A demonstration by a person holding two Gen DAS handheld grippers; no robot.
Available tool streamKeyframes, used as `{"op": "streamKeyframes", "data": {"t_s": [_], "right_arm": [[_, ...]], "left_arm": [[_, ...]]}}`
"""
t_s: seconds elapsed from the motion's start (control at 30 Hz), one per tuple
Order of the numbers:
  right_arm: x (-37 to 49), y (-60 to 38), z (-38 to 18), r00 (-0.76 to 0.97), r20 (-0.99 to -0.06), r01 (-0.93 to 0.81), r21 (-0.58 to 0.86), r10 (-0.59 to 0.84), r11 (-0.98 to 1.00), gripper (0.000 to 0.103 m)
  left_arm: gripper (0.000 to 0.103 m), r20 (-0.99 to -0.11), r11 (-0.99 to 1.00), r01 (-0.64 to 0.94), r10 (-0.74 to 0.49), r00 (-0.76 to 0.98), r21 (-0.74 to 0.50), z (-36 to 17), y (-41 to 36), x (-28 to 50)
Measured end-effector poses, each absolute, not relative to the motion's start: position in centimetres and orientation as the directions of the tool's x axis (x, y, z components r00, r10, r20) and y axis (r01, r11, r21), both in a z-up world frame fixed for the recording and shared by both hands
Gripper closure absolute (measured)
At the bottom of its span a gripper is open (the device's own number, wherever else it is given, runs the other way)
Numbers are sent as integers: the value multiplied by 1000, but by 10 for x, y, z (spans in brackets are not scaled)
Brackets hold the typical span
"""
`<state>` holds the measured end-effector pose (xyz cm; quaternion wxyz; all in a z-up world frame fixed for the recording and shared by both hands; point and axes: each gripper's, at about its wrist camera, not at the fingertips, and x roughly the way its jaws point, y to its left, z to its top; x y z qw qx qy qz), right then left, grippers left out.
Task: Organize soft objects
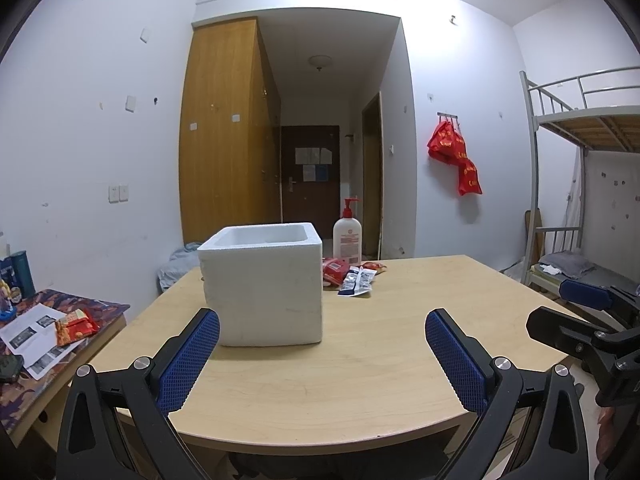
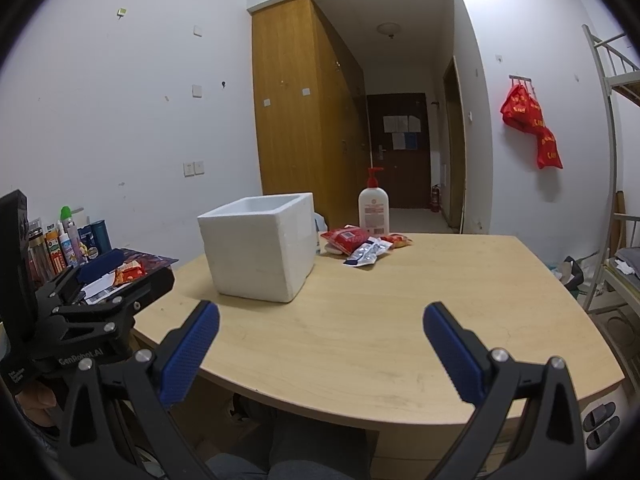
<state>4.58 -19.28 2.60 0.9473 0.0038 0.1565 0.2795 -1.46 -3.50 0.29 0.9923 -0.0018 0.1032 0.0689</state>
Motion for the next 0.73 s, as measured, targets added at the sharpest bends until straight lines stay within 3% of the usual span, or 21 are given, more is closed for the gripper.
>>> {"op": "streamKeyframes", "data": {"t_s": [0.73], "right_arm": [[45,-192,26,792,-297,-534,87,533,841,0]], "left_arm": [[0,-196,990,-139,138,971,8,5,-32,-18]]}}
